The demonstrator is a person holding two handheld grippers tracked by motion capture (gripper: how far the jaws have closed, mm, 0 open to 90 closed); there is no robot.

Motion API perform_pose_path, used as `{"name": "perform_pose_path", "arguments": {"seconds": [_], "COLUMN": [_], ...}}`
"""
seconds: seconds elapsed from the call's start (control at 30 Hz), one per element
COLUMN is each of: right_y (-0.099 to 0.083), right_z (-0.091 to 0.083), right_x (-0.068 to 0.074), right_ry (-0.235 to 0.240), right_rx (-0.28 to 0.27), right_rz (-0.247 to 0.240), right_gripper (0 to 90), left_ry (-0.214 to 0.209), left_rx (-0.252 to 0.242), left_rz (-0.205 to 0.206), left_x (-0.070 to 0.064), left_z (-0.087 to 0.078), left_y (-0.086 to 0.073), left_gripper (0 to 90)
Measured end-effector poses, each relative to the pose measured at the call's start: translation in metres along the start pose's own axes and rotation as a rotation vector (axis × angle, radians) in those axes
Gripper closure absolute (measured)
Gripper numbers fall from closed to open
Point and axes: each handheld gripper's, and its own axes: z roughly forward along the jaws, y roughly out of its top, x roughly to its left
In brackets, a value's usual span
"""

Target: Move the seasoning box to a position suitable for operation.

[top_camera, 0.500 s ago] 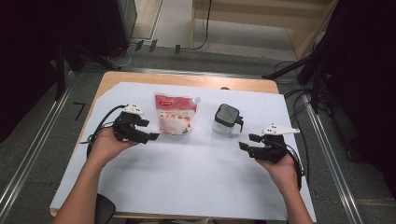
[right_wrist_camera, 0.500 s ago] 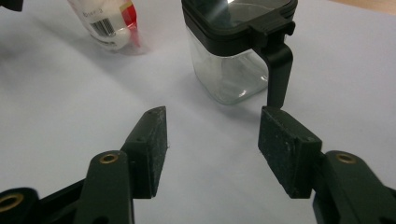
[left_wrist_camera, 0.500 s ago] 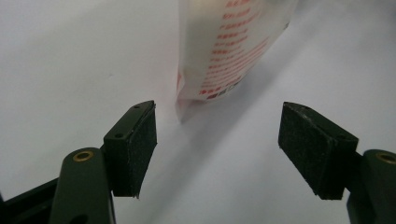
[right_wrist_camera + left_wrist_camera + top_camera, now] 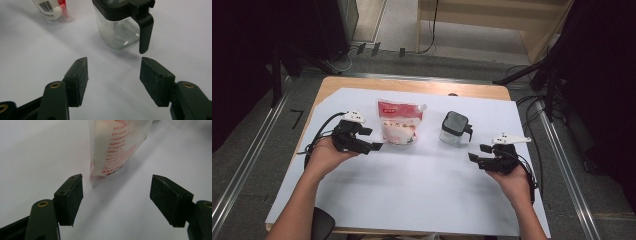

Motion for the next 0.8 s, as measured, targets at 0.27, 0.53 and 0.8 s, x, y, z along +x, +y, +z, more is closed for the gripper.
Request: {"name": "perform_pose_path", "arguments": {"seconds": [0.27, 0.53, 0.8], "right_y": [0.000, -0.001, -0.004], "right_z": [-0.001, -0.006, -0.011], "right_x": [-0.003, -0.005, -0.013], "right_ry": [-0.021, -0.039, -0.041], "right_rx": [-0.004, -0.010, -0.011], "right_rz": [0.006, 0.004, 0.026], "right_gripper": [40.2, 40.5, 40.8], "left_ry": [-0.003, -0.003, 0.005], "left_rx": [-0.006, -0.021, -0.031], "left_rz": [-0.007, -0.012, -0.014], "left_x": [0.001, 0.000, -0.001], "left_z": [-0.001, 0.001, 0.003], "left_y": [-0.001, 0.000, 0.002], "left_gripper": [28.2, 28.5, 28.9]}}
